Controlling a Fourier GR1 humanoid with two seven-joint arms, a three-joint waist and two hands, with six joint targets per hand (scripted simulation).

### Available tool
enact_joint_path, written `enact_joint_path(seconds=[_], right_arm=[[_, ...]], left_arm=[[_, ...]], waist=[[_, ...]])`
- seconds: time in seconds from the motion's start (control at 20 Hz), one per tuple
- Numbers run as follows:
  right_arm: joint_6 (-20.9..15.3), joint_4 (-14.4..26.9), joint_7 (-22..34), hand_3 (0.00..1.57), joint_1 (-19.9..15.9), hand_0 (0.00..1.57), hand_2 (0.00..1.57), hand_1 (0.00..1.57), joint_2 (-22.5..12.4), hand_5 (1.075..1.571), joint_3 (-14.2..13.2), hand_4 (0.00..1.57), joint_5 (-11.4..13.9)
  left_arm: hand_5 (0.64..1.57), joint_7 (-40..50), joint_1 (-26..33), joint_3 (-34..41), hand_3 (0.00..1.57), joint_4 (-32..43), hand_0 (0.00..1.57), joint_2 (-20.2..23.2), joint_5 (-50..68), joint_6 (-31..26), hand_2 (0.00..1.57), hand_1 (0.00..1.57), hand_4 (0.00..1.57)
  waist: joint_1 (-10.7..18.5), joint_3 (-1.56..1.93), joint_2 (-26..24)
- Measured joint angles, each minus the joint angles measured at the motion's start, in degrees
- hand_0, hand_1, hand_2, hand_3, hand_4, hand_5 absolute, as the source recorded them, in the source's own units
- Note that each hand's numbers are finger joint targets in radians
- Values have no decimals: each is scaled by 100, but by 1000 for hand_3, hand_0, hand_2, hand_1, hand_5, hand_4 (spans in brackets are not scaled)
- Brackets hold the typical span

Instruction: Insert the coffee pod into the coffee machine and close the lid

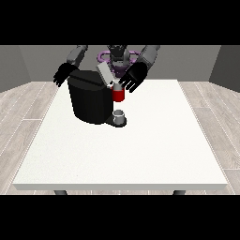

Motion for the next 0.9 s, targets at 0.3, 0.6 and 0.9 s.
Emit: enact_joint_path(seconds=[0.3, 0.6, 0.9], right_arm=[[-69, 81, -171, 0, -35, 0, 0, 0, 43, 1571, -43, 463, 11], [-36, 134, -176, 0, -126, 0, 0, 0, -25, 1571, -124, 447, -43], [-93, 35, -114, 0, -77, 0, 0, 0, 55, 1571, -35, 353, -8]], left_arm=[[1571, -41, -62, -60, 937, -52, 1056, 3, -85, -45, 1108, 1056, 393], [1571, -76, -90, -85, 952, -85, 1064, 16, -159, -47, 1117, 1064, 360], [1571, -253, -23, -167, 0, -103, 0, 81, -304, 9, 0, 0, 0]], waist=[[84, 1, 35], [124, 0, 58], [71, 10, 74]])
